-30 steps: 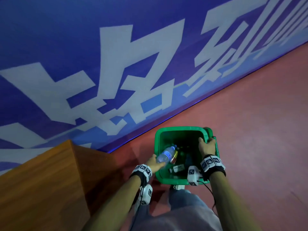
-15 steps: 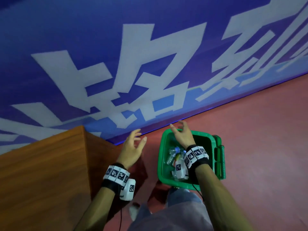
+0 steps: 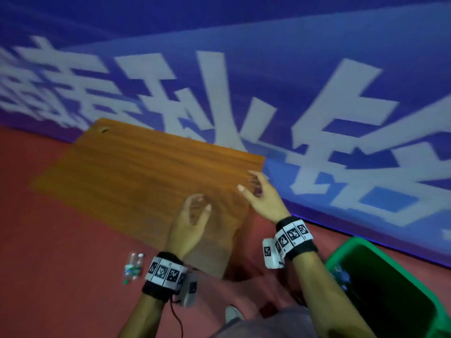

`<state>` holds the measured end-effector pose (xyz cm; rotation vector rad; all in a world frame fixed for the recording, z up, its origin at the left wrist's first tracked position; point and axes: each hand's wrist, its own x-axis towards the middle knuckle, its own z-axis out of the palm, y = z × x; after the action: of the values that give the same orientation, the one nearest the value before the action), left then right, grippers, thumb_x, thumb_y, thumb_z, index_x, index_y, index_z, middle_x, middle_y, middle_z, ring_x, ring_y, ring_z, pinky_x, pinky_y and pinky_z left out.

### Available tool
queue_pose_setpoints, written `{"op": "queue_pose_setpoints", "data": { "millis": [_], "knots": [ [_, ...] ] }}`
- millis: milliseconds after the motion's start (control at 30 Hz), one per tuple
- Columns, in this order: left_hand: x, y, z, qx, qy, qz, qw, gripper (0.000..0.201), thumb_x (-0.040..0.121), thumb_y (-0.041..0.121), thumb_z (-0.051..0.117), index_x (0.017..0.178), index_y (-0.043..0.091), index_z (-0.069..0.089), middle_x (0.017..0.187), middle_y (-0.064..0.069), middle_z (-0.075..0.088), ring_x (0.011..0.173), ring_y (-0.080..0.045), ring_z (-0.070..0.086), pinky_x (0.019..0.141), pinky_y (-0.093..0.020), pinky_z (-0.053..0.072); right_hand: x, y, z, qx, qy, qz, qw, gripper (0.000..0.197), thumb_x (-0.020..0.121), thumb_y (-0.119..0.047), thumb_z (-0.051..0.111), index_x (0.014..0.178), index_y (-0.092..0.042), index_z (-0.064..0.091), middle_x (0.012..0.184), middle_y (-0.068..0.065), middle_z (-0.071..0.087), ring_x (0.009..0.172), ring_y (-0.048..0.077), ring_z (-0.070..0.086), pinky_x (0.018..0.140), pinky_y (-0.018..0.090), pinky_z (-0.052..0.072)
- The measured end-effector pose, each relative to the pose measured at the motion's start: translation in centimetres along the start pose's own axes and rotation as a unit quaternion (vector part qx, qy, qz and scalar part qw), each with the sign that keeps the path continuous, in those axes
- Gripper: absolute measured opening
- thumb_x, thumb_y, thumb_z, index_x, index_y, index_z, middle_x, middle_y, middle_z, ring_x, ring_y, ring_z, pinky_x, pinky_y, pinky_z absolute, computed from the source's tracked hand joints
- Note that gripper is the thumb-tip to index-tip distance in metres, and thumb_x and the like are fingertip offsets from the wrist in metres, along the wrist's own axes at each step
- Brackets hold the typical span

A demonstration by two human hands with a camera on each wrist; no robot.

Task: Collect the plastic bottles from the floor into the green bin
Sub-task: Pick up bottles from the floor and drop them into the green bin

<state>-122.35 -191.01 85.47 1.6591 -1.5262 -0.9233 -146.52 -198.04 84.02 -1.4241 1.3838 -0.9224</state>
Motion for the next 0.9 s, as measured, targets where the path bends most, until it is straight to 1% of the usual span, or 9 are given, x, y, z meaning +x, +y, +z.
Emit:
{"op": "queue_pose_setpoints", "data": {
  "millis": [67,167,267,433,567,667,767,833,900],
  "knots": [
    [-2.6,-4.1,-5.7,0.023,0.053,-0.047,0.997,0.046,0.093,0.061,0.059,0.134,0.041,0.051,0.130,0.017,0.059,0.116,-0.003,0.059,0.098,-0.035,0.052,0.8,-1.9,6.4,-0.042,-0.095,-0.018,0.994,0.062,0.090,-0.053,0.069,0.142,-0.030,0.046,0.132,-0.001,0.059,0.121,0.011,0.058,0.109,0.037,0.046],
    [-7.7,-9.7,-13.1,0.088,0.144,-0.094,0.981,0.054,0.094,0.058,0.057,0.137,0.026,0.052,0.131,0.008,0.059,0.110,-0.008,0.060,0.092,-0.037,0.055,0.7,-4.1,15.2,-0.111,-0.231,-0.041,0.966,0.068,0.093,-0.056,0.064,0.149,-0.030,0.038,0.143,-0.002,0.053,0.129,0.010,0.051,0.112,0.033,0.042],
    [-13.4,-14.0,-18.2,0.091,0.232,-0.170,0.953,0.039,0.096,0.044,0.064,0.129,0.023,0.057,0.124,0.004,0.063,0.103,-0.008,0.062,0.085,-0.032,0.054,0.8,-5.0,23.6,-0.149,-0.340,-0.057,0.927,0.071,0.092,-0.061,0.061,0.151,-0.033,0.034,0.147,-0.003,0.050,0.132,0.011,0.048,0.109,0.033,0.041],
    [-22.6,-19.3,-22.0,0.088,0.325,-0.282,0.898,0.037,0.094,0.039,0.067,0.126,0.021,0.060,0.120,0.006,0.063,0.106,-0.011,0.063,0.083,-0.033,0.055,0.6,-5.8,36.1,-0.177,-0.419,-0.053,0.889,0.069,0.092,-0.049,0.068,0.150,-0.025,0.039,0.145,0.005,0.055,0.133,0.021,0.053,0.111,0.038,0.043],
    [-26.8,-21.9,-24.1,0.087,0.342,-0.353,0.867,0.041,0.094,0.043,0.066,0.129,0.023,0.059,0.122,0.007,0.064,0.106,-0.005,0.062,0.082,-0.028,0.054,0.6,-6.2,44.4,-0.192,-0.467,-0.031,0.863,0.068,0.091,-0.047,0.070,0.148,-0.023,0.041,0.144,0.008,0.055,0.131,0.021,0.054,0.111,0.039,0.044],
    [-26.6,-24.1,-26.9,0.097,0.334,-0.375,0.860,0.045,0.094,0.044,0.066,0.131,0.022,0.057,0.125,0.007,0.063,0.107,-0.005,0.062,0.083,-0.026,0.053,2.0,-6.8,49.5,-0.225,-0.496,-0.022,0.838,0.067,0.093,-0.047,0.068,0.149,-0.022,0.040,0.143,0.009,0.056,0.130,0.021,0.055,0.109,0.034,0.042],
    [-23.1,-26.8,-31.3,0.113,0.315,-0.375,0.864,0.049,0.094,0.045,0.066,0.135,0.021,0.055,0.129,0.006,0.061,0.108,-0.006,0.061,0.087,-0.030,0.055,5.0,-8.0,54.0,-0.247,-0.511,-0.019,0.823,0.071,0.094,-0.051,0.065,0.152,-0.021,0.037,0.147,0.009,0.053,0.133,0.023,0.052,0.110,0.034,0.039],
    [-19.2,-28.6,-35.0,0.133,0.309,-0.360,0.870,0.050,0.093,0.043,0.067,0.135,0.019,0.055,0.128,0.003,0.062,0.107,-0.008,0.061,0.088,-0.032,0.055,8.0,-9.5,57.0,-0.242,-0.518,-0.017,0.820,0.071,0.094,-0.055,0.062,0.152,-0.022,0.036,0.150,0.009,0.050,0.135,0.024,0.051,0.112,0.037,0.039],
    [-15.0,-29.8,-38.8,0.147,0.298,-0.348,0.877,0.050,0.093,0.043,0.067,0.135,0.017,0.055,0.130,0.000,0.062,0.107,-0.010,0.062,0.088,-0.032,0.055,11.3,-12.0,59.7,-0.234,-0.500,-0.010,0.834,0.069,0.094,-0.055,0.061,0.151,-0.024,0.037,0.150,0.007,0.050,0.134,0.025,0.051,0.110,0.038,0.038]
  ]
}}
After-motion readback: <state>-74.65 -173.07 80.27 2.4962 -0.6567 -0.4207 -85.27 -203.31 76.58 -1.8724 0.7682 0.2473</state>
